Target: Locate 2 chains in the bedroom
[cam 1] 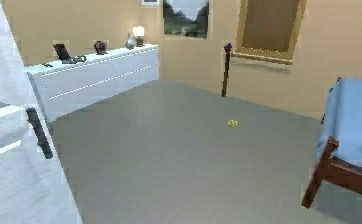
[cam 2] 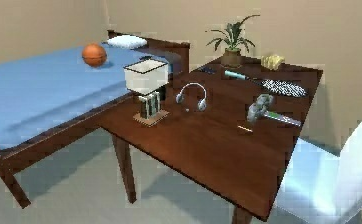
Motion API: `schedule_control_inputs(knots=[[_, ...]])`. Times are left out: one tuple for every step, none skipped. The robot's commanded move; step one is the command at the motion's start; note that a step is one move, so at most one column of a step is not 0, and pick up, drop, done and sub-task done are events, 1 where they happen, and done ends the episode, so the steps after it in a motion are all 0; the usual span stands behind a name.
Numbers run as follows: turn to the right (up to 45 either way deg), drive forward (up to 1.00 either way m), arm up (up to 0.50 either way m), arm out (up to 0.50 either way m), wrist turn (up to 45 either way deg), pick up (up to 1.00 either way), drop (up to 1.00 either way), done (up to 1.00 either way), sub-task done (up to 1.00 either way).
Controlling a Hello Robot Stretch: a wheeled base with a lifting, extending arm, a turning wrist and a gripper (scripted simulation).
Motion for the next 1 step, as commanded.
schedule_control_inputs(knots=[[0.0, 1.0, 0.0, 0.0, 0.0, 0.0, 0.0, 0.0, 0.0]])
